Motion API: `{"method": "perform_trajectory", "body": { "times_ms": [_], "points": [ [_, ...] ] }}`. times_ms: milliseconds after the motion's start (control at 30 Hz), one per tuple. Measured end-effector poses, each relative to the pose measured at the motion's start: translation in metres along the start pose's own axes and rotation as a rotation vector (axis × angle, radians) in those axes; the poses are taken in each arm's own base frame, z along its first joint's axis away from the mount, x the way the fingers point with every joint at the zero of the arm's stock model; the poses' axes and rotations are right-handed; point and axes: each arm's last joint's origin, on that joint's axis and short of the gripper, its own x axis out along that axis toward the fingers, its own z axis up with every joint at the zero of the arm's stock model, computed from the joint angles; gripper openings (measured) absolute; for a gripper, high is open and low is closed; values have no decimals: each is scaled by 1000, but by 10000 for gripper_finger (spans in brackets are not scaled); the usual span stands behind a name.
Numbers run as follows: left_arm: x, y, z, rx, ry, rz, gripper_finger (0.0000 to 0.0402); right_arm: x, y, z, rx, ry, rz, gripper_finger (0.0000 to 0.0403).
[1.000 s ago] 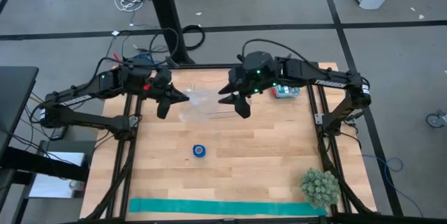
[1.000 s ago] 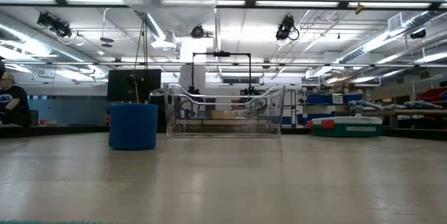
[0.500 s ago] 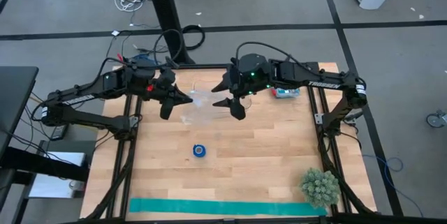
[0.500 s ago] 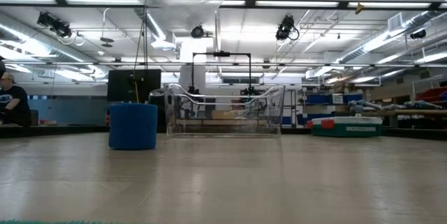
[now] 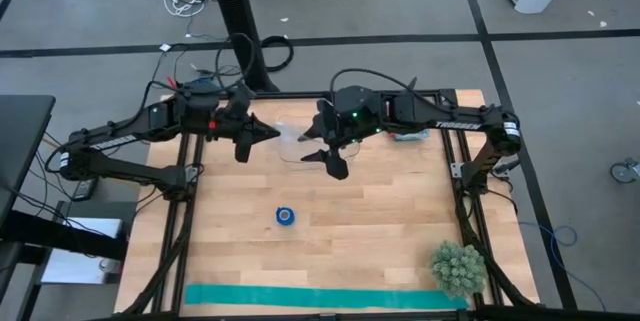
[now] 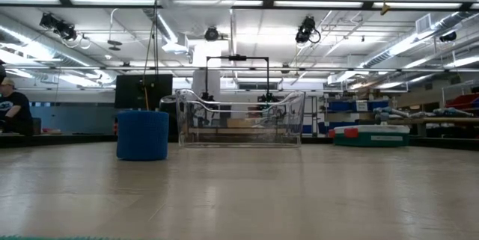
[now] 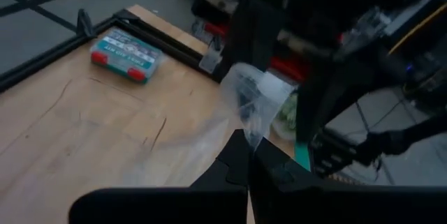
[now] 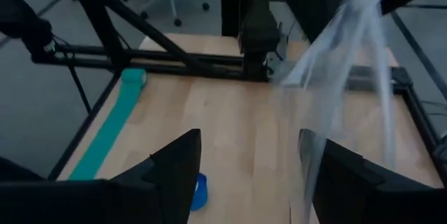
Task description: Roll bandage
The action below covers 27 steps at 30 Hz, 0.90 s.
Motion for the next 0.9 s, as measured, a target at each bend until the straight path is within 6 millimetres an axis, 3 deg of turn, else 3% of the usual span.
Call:
{"method": "perform_trajectory", "body": {
  "times_ms": [367,633,900],
  "points": [
    [19,2,0,-243,39,-36,1,19,-1,-5,-133,11,-3,231],
    [34,6,0,-242,29,-8,2,33,1,-11,-21,33,36,225],
    [49,10,-3,-252,56,9,2,34,18,-8,-151,7,84,211]
  ]
}}
